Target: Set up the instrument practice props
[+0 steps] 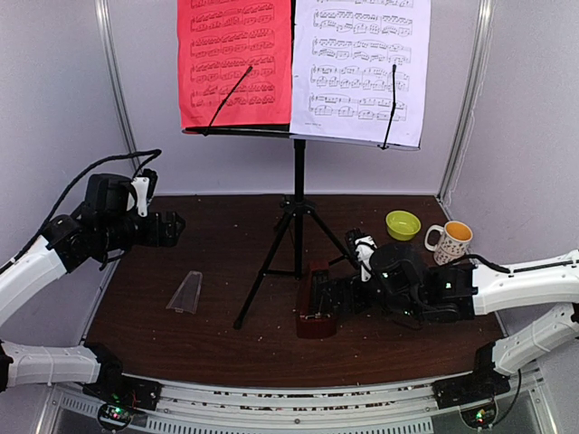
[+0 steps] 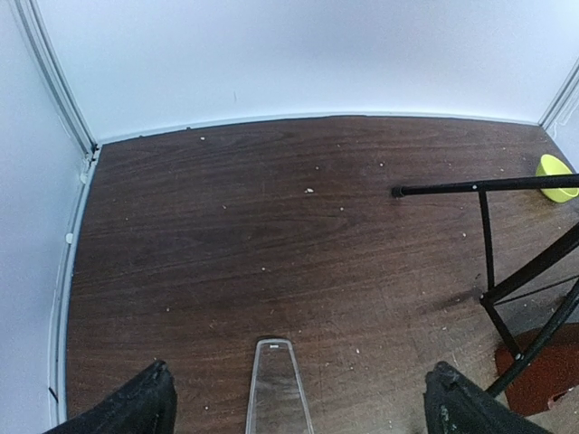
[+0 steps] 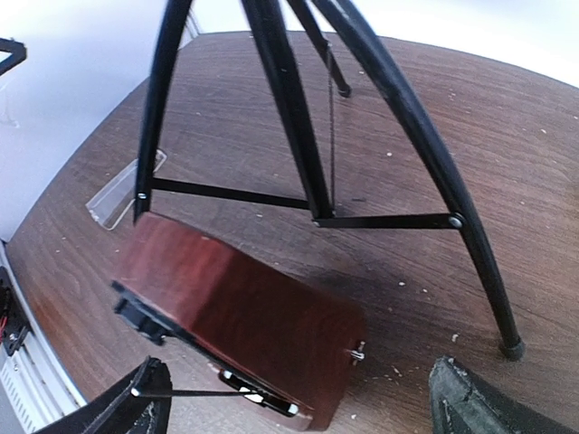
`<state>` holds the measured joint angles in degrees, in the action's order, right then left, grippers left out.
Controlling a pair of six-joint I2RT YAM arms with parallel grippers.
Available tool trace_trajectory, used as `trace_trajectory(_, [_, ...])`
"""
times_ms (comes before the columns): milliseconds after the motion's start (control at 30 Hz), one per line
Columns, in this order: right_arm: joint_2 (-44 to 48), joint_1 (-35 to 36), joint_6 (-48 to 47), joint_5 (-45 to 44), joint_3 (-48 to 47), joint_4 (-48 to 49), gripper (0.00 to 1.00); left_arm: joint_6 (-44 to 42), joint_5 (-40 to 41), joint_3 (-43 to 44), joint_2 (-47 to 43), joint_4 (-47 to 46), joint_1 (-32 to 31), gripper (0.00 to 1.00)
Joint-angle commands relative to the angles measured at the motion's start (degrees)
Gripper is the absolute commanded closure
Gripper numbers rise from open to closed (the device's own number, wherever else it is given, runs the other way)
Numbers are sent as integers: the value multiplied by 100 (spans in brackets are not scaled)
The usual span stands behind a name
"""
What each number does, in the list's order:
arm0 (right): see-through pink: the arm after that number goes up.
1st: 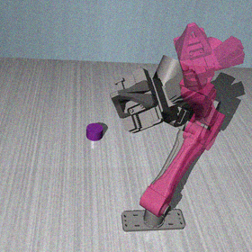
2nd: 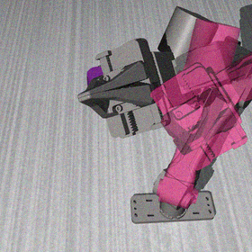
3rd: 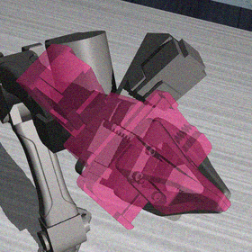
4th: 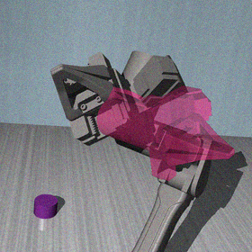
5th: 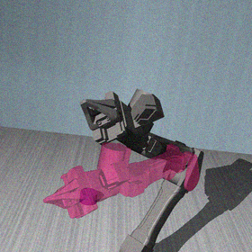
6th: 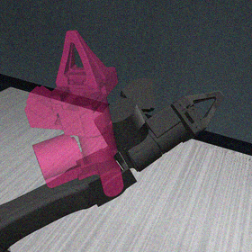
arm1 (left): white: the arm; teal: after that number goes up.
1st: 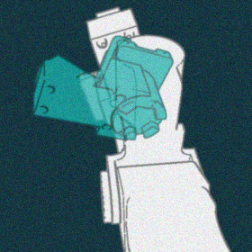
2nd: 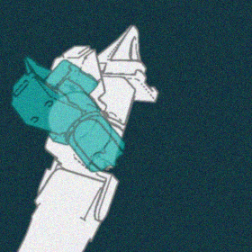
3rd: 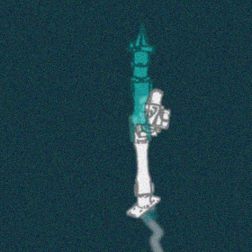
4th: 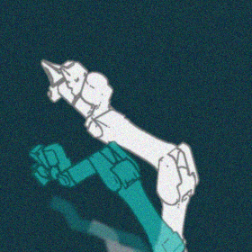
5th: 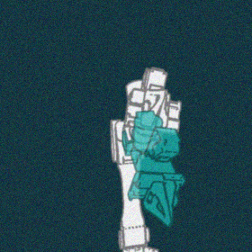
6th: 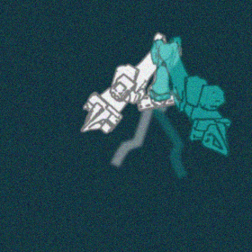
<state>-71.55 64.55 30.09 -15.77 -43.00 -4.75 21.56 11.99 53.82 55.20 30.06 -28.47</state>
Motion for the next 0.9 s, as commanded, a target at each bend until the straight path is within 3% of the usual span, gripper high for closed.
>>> trace_trajectory(0, [56, -60, 218, -480, -116, -387, 0, 50, 58, 155, -27, -124, -13, 2])
trace_trajectory(300, [704, -312, 467, -619, 503, -709, 0, 33, 35, 155, 13, -161, -10, 2])
trace_trajectory(867, [2386, -1509, 723, -475, 1285, -1991, 0, 206, -118, 281, 387, -185, 44, 2])
